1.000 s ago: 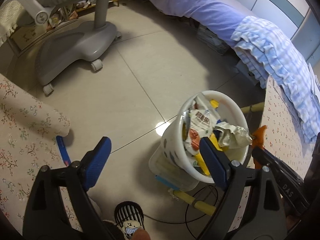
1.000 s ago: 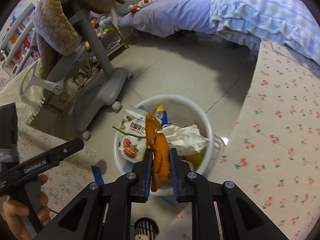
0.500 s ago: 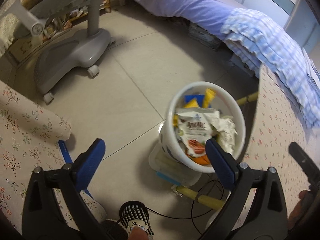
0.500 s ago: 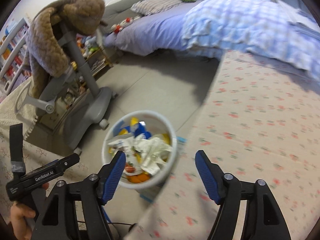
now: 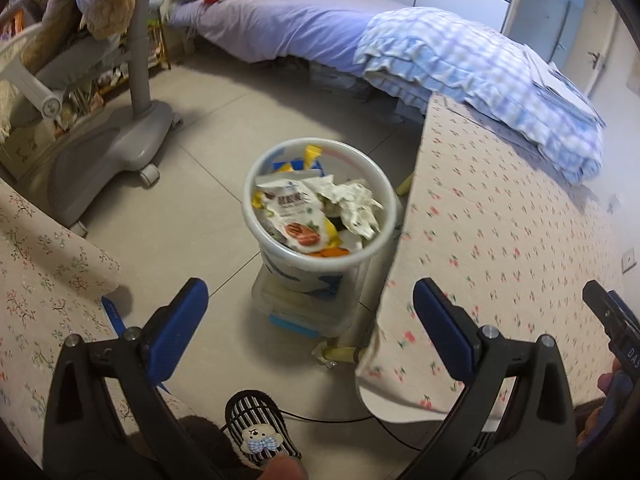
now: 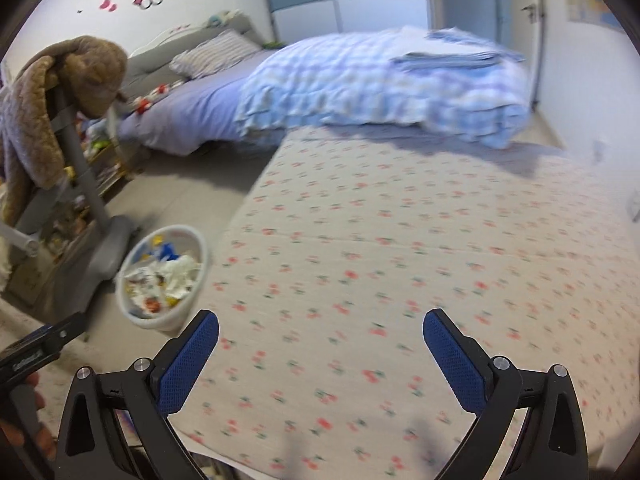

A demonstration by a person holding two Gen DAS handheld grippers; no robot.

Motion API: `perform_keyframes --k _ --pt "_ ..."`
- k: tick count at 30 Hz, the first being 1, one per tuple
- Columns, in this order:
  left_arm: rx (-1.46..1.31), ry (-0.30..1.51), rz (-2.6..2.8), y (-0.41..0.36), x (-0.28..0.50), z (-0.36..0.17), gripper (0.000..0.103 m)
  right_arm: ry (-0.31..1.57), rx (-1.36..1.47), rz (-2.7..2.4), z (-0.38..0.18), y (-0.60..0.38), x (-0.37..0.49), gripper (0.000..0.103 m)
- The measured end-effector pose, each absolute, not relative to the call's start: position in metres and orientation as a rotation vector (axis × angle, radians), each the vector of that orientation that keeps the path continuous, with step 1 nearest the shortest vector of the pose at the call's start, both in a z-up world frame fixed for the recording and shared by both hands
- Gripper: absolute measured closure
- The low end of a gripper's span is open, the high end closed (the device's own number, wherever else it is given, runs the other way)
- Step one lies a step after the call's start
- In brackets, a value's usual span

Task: Collect trash

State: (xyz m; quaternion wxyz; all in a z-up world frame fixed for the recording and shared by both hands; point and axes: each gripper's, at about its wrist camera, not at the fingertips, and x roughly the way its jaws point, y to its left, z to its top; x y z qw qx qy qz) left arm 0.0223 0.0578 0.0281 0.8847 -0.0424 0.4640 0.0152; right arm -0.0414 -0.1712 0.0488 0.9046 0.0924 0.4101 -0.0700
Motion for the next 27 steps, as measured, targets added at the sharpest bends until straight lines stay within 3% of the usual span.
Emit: perform_keyframes --k 13,27 --pt "-0.035 0.901 0.038 0.023 -0.001 0.014 0.001 0.719 0.118 -0.28 0.025 -0.175 -0.081 0.0" --pt "-0.011 0.888 0.041 0.014 -0.007 0.011 0.001 0.767 0.177 -0.241 0.013 -0.174 -0.079 0.0"
